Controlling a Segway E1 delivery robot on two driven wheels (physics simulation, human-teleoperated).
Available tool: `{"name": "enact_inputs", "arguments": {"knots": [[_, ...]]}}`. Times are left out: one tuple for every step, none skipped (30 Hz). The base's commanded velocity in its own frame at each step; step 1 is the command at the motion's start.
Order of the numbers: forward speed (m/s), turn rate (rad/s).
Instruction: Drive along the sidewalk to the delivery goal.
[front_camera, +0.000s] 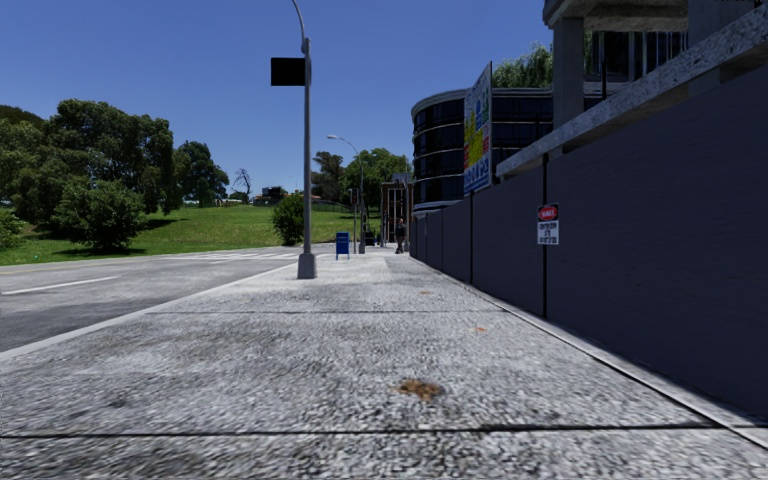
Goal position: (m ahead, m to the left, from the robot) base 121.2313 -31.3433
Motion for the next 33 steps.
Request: {"name": "enact_inputs", "arguments": {"knots": [[2.0, 0.0], [2.0, 0.0], [2.0, 0.0], [2.0, 0.0], [2.0, 0.0], [2.0, 0.0], [2.0, 0.0], [2.0, 0.0], [2.0, 0.0], [2.0, 0.0], [2.0, 0.0], [2.0, 0.0], [2.0, 0.0], [2.0, 0.0], [2.0, 0.0], [2.0, 0.0], [2.0, 0.0], [2.0, 0.0], [2.0, 0.0], [2.0, 0.0], [2.0, 0.0], [2.0, 0.0], [2.0, 0.0], [2.0, 0.0], [2.0, 0.0], [2.0, 0.0], [2.0, 0.0], [2.0, 0.0], [2.0, 0.0], [2.0, 0.0], [2.0, 0.0], [2.0, 0.0], [2.0, 0.0]]}}
